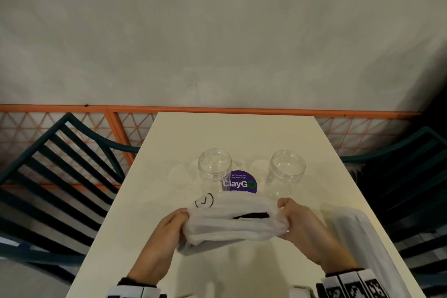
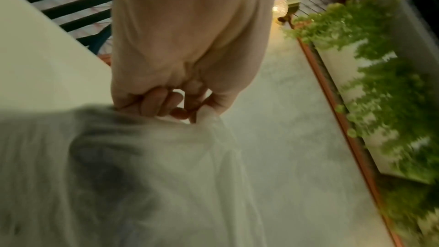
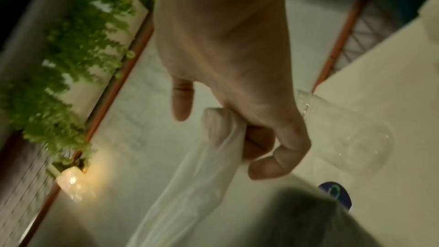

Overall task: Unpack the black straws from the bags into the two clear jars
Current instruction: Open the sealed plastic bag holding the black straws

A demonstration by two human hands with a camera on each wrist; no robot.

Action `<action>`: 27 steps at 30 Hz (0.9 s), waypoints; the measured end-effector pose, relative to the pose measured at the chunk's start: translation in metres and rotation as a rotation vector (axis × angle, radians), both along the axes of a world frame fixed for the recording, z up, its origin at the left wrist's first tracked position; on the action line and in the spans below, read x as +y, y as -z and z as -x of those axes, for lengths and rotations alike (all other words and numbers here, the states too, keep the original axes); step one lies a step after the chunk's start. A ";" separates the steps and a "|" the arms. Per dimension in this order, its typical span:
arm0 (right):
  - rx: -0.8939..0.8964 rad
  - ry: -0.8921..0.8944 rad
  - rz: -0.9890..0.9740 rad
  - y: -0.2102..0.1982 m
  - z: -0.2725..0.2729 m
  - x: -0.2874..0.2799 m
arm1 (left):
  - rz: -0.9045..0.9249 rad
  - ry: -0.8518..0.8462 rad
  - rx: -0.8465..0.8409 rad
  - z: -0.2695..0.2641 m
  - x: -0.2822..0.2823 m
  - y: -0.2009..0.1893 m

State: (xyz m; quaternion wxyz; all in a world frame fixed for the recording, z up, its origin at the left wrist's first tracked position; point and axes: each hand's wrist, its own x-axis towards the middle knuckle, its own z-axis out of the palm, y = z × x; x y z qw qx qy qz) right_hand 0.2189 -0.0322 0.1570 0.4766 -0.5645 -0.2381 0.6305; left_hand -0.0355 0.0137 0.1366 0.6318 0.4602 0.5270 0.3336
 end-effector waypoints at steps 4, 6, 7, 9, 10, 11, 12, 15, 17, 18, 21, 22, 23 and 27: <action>-0.615 -0.034 0.000 0.012 0.010 0.003 | 0.144 -0.033 -0.218 -0.005 0.002 0.002; -0.728 -0.011 0.005 0.016 0.011 0.007 | 0.218 -0.037 -0.334 -0.008 0.001 0.001; -0.746 -0.004 0.019 0.017 0.010 0.010 | 0.240 -0.041 -0.383 -0.009 0.001 -0.002; -0.709 -0.003 0.086 0.020 0.005 0.013 | 0.248 -0.064 -0.449 -0.009 -0.001 -0.005; -0.677 -0.016 0.131 0.021 0.002 0.014 | 0.220 -0.072 -0.429 -0.008 -0.002 -0.004; -0.650 -0.039 0.172 0.023 -0.001 0.015 | 0.177 -0.059 -0.370 -0.007 -0.003 -0.003; -0.620 -0.057 0.202 0.024 -0.004 0.014 | 0.127 -0.030 -0.265 -0.004 -0.004 0.001; -0.509 -0.010 0.177 0.026 -0.013 0.012 | -0.001 0.039 0.065 0.000 -0.004 0.008; -0.431 0.008 0.123 0.024 -0.013 0.010 | -0.035 0.005 0.197 0.002 -0.001 0.010; -0.371 0.005 0.098 0.022 -0.011 0.008 | -0.039 -0.031 0.219 0.002 0.000 0.009; -0.192 0.003 0.036 0.014 -0.006 0.006 | -0.091 -0.176 0.234 0.003 0.003 0.011; -0.156 0.012 0.027 0.013 -0.005 0.006 | -0.090 -0.222 0.230 0.004 0.004 0.012; -0.128 0.021 0.028 0.013 -0.004 0.006 | -0.082 -0.248 0.231 0.004 0.004 0.013; 0.059 0.054 0.079 0.015 0.001 0.008 | -0.088 -0.205 0.195 0.001 0.002 0.015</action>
